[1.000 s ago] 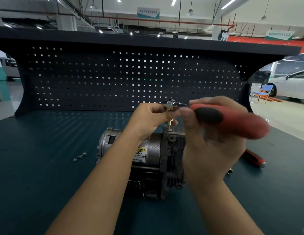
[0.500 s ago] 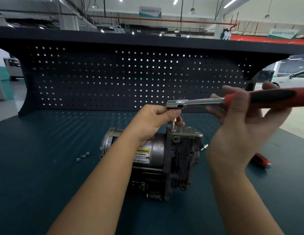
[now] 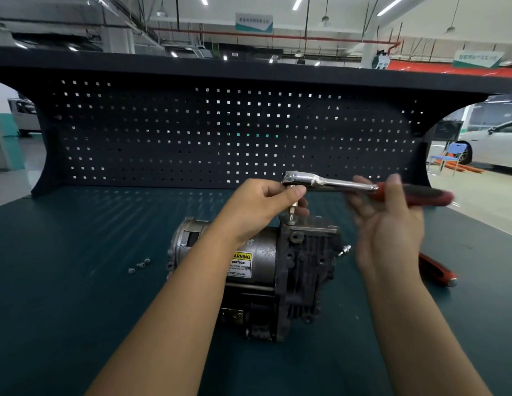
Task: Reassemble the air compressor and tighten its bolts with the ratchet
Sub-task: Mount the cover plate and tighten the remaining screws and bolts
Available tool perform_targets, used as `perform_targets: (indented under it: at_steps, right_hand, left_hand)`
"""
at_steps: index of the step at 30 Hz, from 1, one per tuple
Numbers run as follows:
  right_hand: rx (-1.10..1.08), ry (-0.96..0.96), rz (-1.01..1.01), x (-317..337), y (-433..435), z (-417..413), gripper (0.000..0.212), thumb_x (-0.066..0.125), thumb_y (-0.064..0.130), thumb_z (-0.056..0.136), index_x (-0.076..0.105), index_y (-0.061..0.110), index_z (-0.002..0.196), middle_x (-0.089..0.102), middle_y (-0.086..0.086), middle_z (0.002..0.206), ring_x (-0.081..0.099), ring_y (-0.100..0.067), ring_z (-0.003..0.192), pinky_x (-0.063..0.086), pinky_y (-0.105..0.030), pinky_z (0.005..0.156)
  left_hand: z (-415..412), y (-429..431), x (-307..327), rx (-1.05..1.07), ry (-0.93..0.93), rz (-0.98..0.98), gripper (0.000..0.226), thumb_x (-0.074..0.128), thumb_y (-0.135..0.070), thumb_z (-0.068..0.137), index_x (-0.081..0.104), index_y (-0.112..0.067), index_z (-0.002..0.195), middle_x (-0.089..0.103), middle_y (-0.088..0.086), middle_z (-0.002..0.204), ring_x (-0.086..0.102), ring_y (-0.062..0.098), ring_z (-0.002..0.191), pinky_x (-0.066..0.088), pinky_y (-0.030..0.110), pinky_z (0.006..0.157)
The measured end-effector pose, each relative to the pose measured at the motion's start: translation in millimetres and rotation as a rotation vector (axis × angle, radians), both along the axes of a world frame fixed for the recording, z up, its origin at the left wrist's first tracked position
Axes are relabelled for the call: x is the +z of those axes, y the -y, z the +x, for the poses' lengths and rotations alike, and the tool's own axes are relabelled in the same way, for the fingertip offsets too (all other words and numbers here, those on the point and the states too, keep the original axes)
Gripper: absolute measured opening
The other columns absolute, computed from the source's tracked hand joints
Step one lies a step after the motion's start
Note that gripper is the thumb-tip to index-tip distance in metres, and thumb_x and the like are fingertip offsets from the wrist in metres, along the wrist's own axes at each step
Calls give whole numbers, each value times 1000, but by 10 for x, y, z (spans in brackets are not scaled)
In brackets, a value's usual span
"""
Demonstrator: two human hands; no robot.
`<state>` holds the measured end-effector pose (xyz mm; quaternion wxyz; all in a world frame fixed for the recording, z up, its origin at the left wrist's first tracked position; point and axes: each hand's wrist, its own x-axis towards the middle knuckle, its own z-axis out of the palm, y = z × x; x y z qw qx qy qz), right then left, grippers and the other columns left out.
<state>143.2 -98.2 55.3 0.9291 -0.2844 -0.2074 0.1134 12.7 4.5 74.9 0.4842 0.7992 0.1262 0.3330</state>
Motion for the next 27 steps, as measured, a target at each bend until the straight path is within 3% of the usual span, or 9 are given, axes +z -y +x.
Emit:
perform_targets:
  at_steps: [2, 4, 8, 10, 13, 15, 19, 23, 27]
  right_hand:
    - [-279, 182, 90, -6, 109, -196, 53, 63, 35, 89, 38, 9, 127, 61, -22, 116, 68, -33, 99, 52, -49, 92]
    - [-465, 505, 182, 0, 183, -386, 42, 69, 36, 86, 42, 21, 115, 59, -32, 104, 67, -39, 91, 53, -44, 89]
    - [-552, 1019, 211, 51, 215, -554, 27, 73, 21, 82, 61, 32, 104, 65, -11, 92, 67, -25, 79, 49, -28, 78]
    - [-559, 1126, 143, 32, 193, -667, 28, 74, 18, 79, 59, 17, 102, 67, -3, 91, 65, -17, 85, 50, -34, 79]
    - [-738, 1235, 34, -28, 184, -756, 24, 72, 28, 79, 64, 11, 96, 65, 5, 87, 55, -1, 90, 47, -42, 85]
    - [-675, 1153, 20, -11, 229, -739, 26, 72, 22, 77, 60, 17, 100, 63, 6, 93, 60, -9, 94, 47, -44, 87]
    - [-418, 625, 105, 129, 259, -506, 27, 66, 22, 85, 45, 24, 103, 70, 7, 88, 70, -19, 91, 48, -20, 87]
    - [-118, 192, -22, 130, 83, -66, 14, 52, 28, 98, 48, 16, 103, 72, 2, 88, 71, -21, 90, 51, -38, 93]
    - [309, 26, -233, 63, -139, 139, 29, 40, 37, 100, 57, 14, 101, 74, -1, 88, 72, -12, 76, 47, -38, 89]
  left_hand:
    - [-7, -9, 2, -6, 27, 13, 30, 62, -47, 82, 74, -20, 78, 75, -4, 81, 67, 2, 92, 38, 25, 86]
    - [-25, 12, 5, -17, 51, 22, 36, 64, -53, 72, 75, -19, 78, 75, -2, 81, 68, 7, 90, 41, 29, 89]
    - [-21, 31, 4, -27, 105, -48, 21, 74, -40, 65, 77, -21, 73, 74, -4, 76, 68, 6, 80, 48, 30, 87]
    - [-32, 16, 14, -14, 93, -101, 6, 73, -19, 76, 75, -18, 71, 71, -7, 67, 65, 3, 65, 52, 19, 69]
    - [-31, -5, 13, -23, 46, -159, 9, 60, -2, 87, 68, 3, 88, 68, 9, 80, 63, 18, 77, 53, 32, 77]
    - [-27, 11, 3, -72, 100, -161, 7, 63, -5, 85, 69, -5, 82, 71, 1, 75, 65, 8, 73, 51, 20, 74]
    - [-19, 25, 8, -122, 63, -87, 17, 60, -25, 87, 68, -10, 81, 74, 1, 77, 67, 3, 83, 40, 1, 78]
    - [-21, 1, 17, -125, 5, -59, 30, 57, -42, 80, 68, -14, 80, 75, 0, 81, 66, 4, 96, 35, 14, 93]
    - [-37, 5, 34, -163, -15, -70, 31, 55, -42, 81, 67, -14, 81, 75, 1, 82, 65, 2, 96, 30, 21, 101]
